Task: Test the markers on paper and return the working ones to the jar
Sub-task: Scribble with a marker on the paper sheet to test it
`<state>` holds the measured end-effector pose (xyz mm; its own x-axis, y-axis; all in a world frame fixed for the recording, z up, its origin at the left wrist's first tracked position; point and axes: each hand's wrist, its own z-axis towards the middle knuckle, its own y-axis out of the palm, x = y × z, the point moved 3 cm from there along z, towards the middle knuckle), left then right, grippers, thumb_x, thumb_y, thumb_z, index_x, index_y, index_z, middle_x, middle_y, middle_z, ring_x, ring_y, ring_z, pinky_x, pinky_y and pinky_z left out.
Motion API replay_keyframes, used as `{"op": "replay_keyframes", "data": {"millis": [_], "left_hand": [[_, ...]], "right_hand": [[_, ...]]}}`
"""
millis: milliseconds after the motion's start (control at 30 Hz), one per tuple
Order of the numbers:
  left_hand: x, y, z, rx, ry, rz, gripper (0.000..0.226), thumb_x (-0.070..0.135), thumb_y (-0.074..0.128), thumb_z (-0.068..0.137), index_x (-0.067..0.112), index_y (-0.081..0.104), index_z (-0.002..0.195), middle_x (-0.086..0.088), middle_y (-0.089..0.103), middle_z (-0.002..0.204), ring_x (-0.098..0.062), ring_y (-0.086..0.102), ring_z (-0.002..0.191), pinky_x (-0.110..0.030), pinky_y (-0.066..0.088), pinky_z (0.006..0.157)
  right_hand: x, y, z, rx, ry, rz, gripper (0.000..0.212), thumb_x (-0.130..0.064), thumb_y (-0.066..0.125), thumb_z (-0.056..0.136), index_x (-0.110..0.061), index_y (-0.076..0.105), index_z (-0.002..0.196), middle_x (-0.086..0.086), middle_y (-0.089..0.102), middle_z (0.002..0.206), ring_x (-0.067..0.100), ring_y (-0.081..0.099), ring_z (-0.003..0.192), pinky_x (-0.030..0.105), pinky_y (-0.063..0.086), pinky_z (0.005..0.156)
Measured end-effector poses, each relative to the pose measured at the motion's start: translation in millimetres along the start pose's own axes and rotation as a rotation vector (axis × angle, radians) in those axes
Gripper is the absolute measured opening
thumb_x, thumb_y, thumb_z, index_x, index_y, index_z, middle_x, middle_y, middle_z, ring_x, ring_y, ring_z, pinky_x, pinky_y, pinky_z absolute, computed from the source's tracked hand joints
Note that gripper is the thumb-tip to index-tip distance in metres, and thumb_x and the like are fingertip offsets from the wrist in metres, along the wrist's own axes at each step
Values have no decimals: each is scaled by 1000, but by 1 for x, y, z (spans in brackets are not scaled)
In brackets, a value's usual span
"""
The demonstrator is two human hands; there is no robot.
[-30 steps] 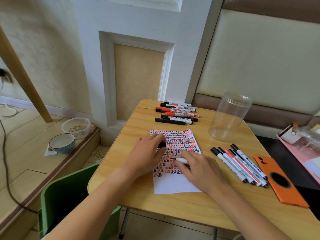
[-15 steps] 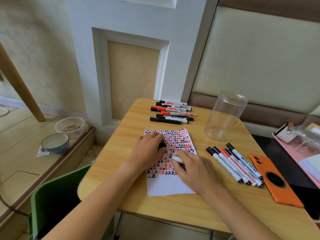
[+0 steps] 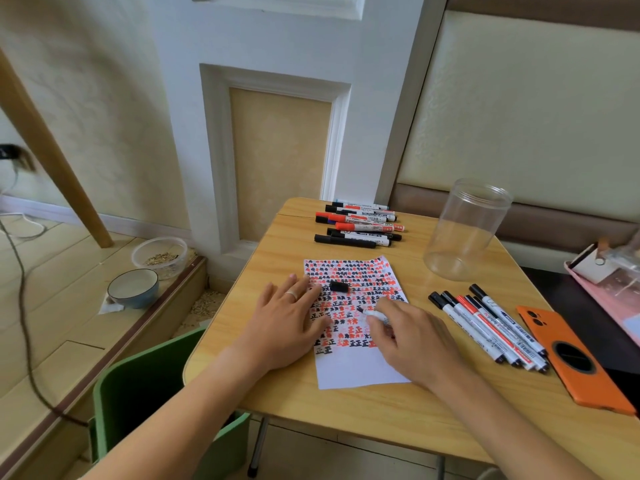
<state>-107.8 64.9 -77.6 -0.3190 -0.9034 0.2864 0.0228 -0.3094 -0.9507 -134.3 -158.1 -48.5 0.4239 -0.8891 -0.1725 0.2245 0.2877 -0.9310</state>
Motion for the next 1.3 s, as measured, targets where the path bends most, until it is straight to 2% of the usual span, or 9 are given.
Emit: {"op": "replay_keyframes", "data": {"millis": [100,200,300,400,567,733,867,1100,1300], "left_hand": [[0,1,2,-1,-2,20,71,68,24,101,34,14,162,7,7,170,-12,-8,156,-46,-6,127],[1,2,2,0,-3,29,71,69,24,101,33,15,162,6,8,170,-13,-7,156,-46,-6,127],[1,2,2,2,-5,27,71,68,24,101,33,16,162,5,9,170,-13,-6,157,-47,-5,127],[1,2,2,1,-2,22,70,68,25,101,33,17,161,5,10,170,-13,-5,157,-47,-5,127],[1,1,1,-12,2,21,71,68,26,101,33,17,162,5,9,170,-13,-6,157,-48,-4,127],[0,0,1,-12,15,27,82,78,19,92,33,17,161,4,10,170,-14,-5,157,-49,-4,126],[0,2,2,-7,14,51,83,80,24,93,33,18,161,3,11,170,-14,-3,157,-49,-4,126],[-1,4,3,12,13,52,97,87,10,80,33,20,160,2,15,170,-15,1,157,-49,-2,126],[-1,2,2,-8,8,58,107,93,7,74,33,18,161,3,14,170,-15,-1,157,-54,-6,124]], "right_hand": [[0,-6,2,36,56,111,31,-41,24,98,-25,49,90,-12,48,76,13,48,64,34,37,54],[-1,-16,4,64,132,318,10,-22,44,104,-28,50,109,-8,55,81,15,50,60,38,38,52],[-6,-28,3,84,198,644,14,-16,56,103,-28,49,105,-1,61,85,23,65,71,42,53,59],[-9,-29,1,69,331,1044,10,-11,58,103,-19,63,99,5,69,95,26,72,84,36,60,71],[-12,-14,1,-30,492,1609,30,-6,51,104,-15,73,121,12,72,119,26,71,94,30,59,72],[-22,-5,-3,-64,435,1413,23,-14,71,90,-13,67,113,12,64,86,21,61,73,25,49,57],[-30,0,-8,-30,420,1203,6,-22,67,98,-21,64,93,12,56,67,20,52,50,22,35,40],[-43,5,-13,39,355,975,24,-17,65,97,-25,59,76,18,62,56,37,55,38,27,39,39],[-45,6,-15,89,381,939,29,-15,66,96,-27,57,72,17,61,50,35,54,36,26,39,39]]}}
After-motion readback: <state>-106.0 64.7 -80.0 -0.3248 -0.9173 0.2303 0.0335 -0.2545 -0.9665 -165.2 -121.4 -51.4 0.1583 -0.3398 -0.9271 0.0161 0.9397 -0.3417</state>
